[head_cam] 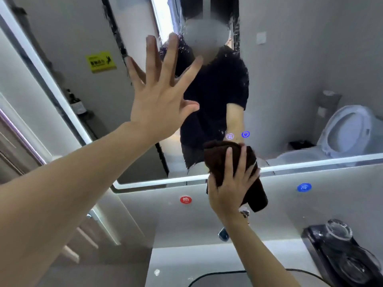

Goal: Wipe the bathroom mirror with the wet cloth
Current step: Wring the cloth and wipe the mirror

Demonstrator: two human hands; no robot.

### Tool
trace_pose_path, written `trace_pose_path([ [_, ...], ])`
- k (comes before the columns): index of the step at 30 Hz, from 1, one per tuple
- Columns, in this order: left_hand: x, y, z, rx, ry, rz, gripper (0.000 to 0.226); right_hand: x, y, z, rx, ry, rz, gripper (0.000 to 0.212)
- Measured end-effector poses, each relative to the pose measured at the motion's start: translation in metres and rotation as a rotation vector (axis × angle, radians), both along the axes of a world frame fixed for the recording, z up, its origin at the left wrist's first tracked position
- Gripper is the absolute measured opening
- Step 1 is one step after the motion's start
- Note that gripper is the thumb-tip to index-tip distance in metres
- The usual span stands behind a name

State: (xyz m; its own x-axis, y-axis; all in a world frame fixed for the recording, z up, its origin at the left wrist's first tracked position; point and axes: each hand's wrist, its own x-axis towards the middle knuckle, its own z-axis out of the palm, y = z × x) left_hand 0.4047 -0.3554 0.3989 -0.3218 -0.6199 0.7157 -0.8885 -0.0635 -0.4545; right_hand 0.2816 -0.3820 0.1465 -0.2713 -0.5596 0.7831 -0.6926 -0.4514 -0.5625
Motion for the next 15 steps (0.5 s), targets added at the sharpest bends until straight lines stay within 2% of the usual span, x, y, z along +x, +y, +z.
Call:
trace_pose_path([
  [4, 0.002, -0.003, 0.0, 0.014, 0.015, -0.008, 0.091, 0.049, 0.017, 0.008, -0.032, 0.138, 0.064, 0.073],
  [8, 0.003, -0.005, -0.001, 0.024, 0.027, -0.038, 0.09, 0.107, 0.033, 0.007, -0.124, 0.431, 0.174, 0.073],
  [11, 0.005, -0.005, -0.001, 0.031, 0.035, -0.061, 0.088, 0.148, 0.038, -0.003, -0.217, 0.666, 0.255, 0.062],
  [15, 0.007, -0.006, -0.001, 0.02, 0.025, -0.062, 0.088, 0.161, 0.037, -0.007, -0.224, 0.726, 0.284, 0.061],
])
